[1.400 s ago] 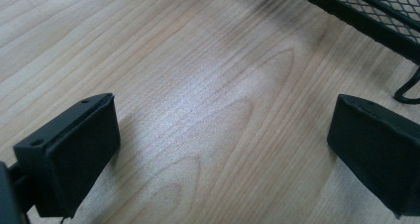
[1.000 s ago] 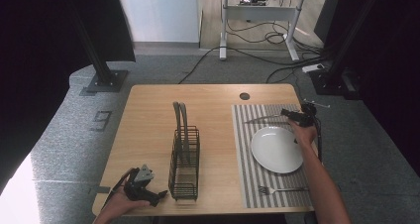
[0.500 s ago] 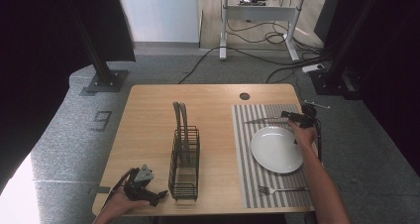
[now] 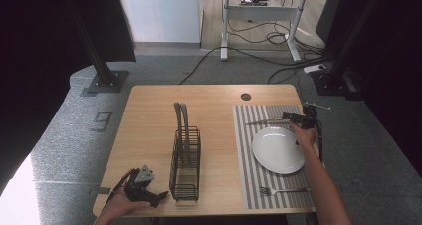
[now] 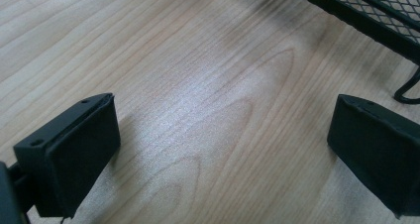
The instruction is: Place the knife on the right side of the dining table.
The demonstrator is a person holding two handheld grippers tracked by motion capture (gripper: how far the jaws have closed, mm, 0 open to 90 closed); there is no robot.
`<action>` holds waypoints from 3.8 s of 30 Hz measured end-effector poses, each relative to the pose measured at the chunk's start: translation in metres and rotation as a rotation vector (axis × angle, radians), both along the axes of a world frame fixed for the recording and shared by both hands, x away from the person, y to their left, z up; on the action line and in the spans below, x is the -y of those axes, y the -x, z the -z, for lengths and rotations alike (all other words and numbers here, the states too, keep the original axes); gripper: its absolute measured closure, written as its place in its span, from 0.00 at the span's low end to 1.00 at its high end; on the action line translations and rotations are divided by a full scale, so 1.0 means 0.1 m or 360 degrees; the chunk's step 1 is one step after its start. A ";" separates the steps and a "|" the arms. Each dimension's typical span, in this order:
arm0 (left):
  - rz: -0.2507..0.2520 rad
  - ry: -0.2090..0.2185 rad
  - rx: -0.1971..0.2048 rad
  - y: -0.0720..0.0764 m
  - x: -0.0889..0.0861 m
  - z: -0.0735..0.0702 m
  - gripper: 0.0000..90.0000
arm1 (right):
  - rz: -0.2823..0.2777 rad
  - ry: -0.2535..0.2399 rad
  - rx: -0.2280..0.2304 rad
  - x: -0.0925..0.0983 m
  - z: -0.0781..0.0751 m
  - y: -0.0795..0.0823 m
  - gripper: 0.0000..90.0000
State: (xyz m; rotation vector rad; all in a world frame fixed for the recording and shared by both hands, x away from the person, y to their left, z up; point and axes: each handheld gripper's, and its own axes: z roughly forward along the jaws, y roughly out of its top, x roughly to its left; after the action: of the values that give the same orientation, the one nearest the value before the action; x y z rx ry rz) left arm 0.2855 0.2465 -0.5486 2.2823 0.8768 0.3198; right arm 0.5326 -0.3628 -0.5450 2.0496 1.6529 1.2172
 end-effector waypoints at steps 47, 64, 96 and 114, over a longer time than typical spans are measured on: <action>0.0008 -0.0001 -0.0001 0.00 0.00 0.00 0.00 | -0.0324 0.0428 -0.0091 -0.45 -0.16 -0.38 0.36; 0.0008 -0.0001 0.0000 0.00 0.00 0.00 0.00 | -0.0297 0.0428 -0.0126 -0.46 -0.13 -0.33 0.37; 0.0010 -0.0001 -0.0001 0.00 0.00 0.00 0.00 | -0.0538 0.0292 0.0175 -0.76 -0.57 0.41 0.35; 0.0012 -0.0002 0.0000 0.00 0.01 0.00 0.00 | -0.0942 0.0152 0.0366 -1.51 -0.73 1.31 0.35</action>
State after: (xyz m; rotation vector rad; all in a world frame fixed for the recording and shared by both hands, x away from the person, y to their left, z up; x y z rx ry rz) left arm 0.2854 0.2456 -0.5485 2.2865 0.8679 0.3167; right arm 0.4017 -0.2115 -0.4723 1.3331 2.2207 1.4362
